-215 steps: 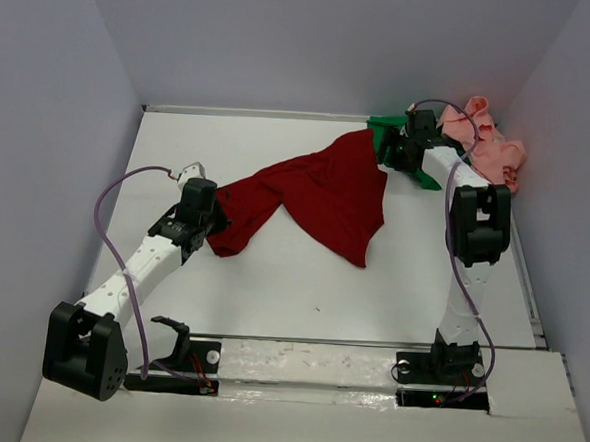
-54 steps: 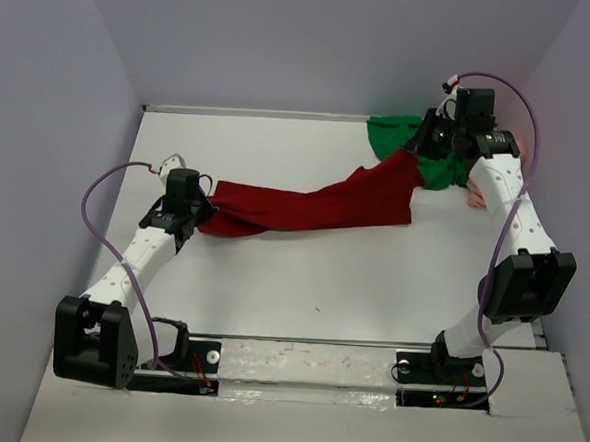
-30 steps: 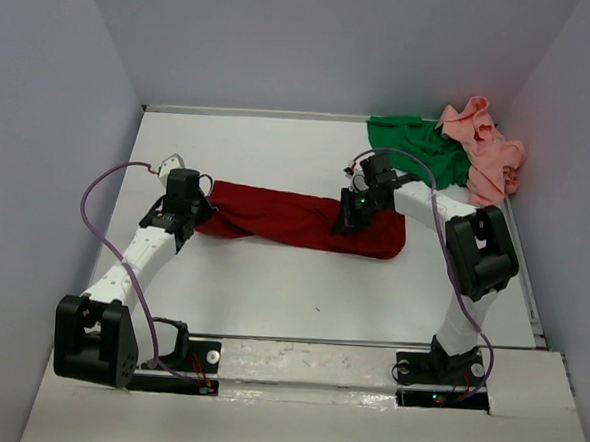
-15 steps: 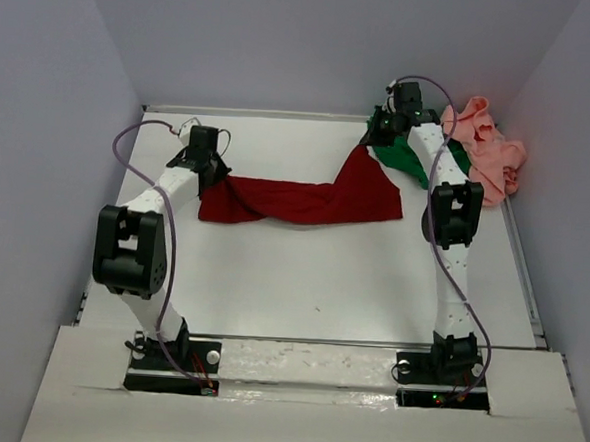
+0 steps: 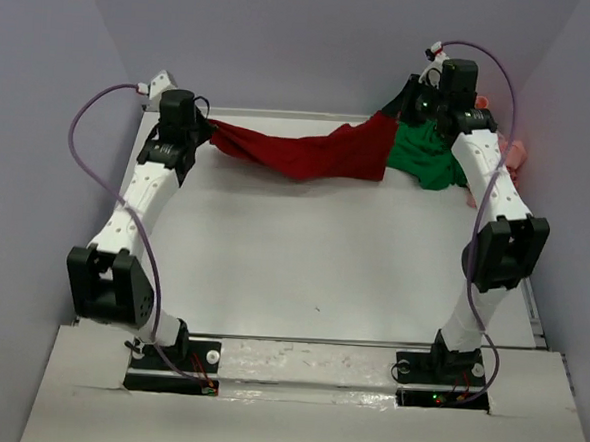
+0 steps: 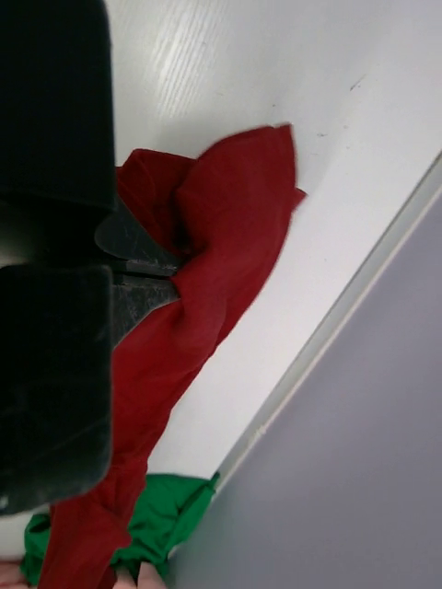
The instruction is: Fold and stack the t-shirts
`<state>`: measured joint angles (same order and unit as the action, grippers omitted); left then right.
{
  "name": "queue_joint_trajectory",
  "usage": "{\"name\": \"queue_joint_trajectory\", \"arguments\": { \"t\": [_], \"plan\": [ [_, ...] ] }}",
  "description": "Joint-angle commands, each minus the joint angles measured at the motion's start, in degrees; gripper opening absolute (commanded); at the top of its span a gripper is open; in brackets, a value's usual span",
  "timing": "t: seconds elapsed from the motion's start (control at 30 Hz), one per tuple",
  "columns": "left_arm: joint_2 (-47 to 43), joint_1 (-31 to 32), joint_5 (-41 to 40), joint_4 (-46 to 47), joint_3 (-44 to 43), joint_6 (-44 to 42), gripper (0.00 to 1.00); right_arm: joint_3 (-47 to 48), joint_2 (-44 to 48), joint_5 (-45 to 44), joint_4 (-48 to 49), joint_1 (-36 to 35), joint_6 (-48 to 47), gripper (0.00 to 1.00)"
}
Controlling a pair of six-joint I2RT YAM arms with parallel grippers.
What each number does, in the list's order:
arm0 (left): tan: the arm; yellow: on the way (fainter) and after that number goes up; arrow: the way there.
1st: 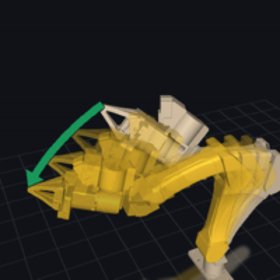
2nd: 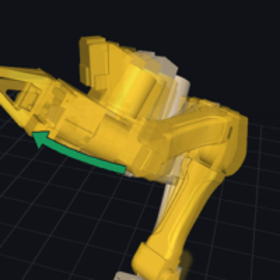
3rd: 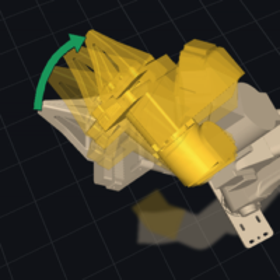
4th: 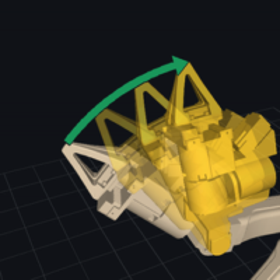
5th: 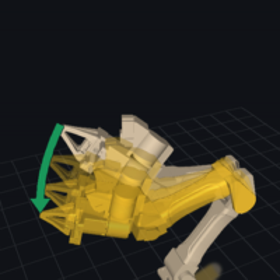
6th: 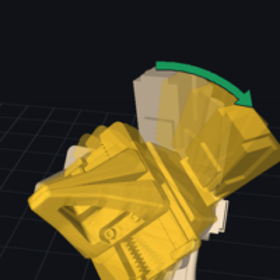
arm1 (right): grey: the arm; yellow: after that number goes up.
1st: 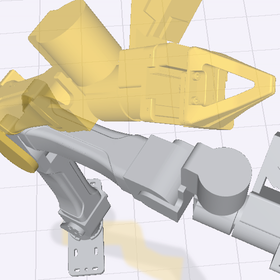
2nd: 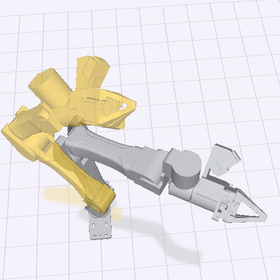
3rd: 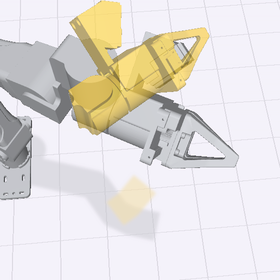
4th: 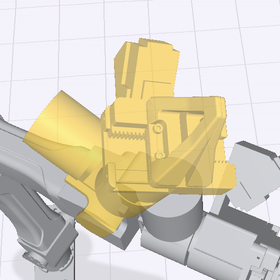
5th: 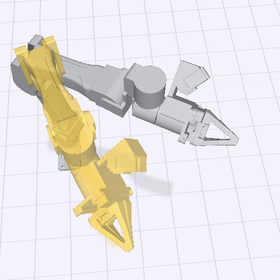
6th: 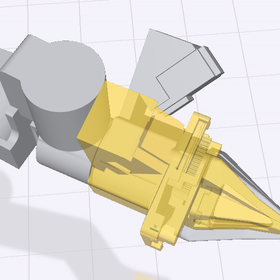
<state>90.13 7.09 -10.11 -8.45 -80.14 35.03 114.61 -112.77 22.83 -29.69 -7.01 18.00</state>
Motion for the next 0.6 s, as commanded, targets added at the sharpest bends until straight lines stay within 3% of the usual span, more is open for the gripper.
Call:
{"name": "queue_joint_trajectory", "arguments": {
  "t": [0.0, 0.1, 0.33, 0.57],
  "plan": [
    [-14.4, 0.6, -4.7, 3.3, 8.6, 0.8, 0.02, -8.8, 11.5, 4.4, 9.3, -0.4, 0.2, 0.0],
    [-21.6, 0.6, -2.4, 2.4, 16.2, 1.6, 0.05, -15.6, 14.8, 4.8, 3.4, -0.4, 1.7, 0.0],
    [-23.8, 0.8, 6.9, 0.3, 29.0, 0.5, 0.04, -40.0, 19.7, 6.9, 2.4, -1.7, 1.3, 0.0],
    [-27.8, 2.8, 12.2, 0.2, 37.8, -0.2, 0.04, -55.9, 20.5, 5.3, 1.7, -5.7, 0.0, 0.0]
  ]
}}
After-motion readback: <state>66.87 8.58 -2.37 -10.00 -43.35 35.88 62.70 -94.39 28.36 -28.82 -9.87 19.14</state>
